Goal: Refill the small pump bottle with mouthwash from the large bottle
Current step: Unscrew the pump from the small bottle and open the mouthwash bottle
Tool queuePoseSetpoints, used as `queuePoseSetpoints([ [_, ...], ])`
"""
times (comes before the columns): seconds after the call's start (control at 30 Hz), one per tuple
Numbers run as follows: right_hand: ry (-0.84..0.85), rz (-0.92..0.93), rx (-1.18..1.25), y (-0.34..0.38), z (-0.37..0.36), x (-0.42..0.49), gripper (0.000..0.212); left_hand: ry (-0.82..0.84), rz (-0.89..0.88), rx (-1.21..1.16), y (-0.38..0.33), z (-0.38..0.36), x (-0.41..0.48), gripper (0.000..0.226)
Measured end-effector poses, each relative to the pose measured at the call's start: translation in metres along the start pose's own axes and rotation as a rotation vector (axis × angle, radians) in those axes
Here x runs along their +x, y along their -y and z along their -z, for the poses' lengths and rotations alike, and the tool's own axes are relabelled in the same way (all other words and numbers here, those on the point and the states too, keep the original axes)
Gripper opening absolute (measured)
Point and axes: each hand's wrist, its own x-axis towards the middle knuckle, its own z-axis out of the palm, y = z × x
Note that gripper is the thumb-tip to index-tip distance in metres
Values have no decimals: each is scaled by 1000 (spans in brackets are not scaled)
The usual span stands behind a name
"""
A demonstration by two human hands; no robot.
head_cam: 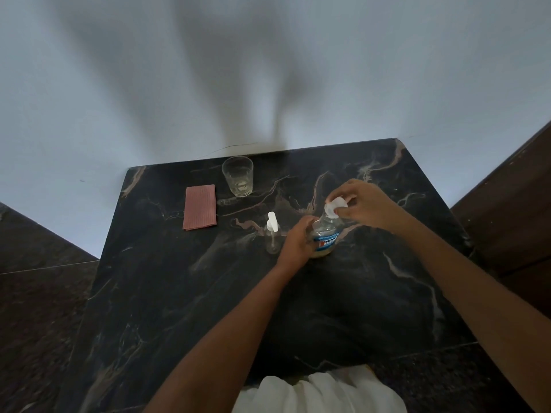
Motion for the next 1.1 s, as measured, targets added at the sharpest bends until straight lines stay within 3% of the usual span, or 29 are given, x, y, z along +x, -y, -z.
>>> queuePoseSetpoints([
  [0.4,-261,-421,658,-63,-41,-43,42,9,-27,-10,0,1,-1,47],
  [0.6,-318,-482,561,-99,-89,-59,53,11,-11,29,-3,2,-4,50],
  [0.9,-306,-385,234,-121,-121,-77,45,33,72,9,-9,4,-11,54],
  [1.1,-282,-379,225,-121,-128,-81,46,0,63,0,-9,6,-18,54],
])
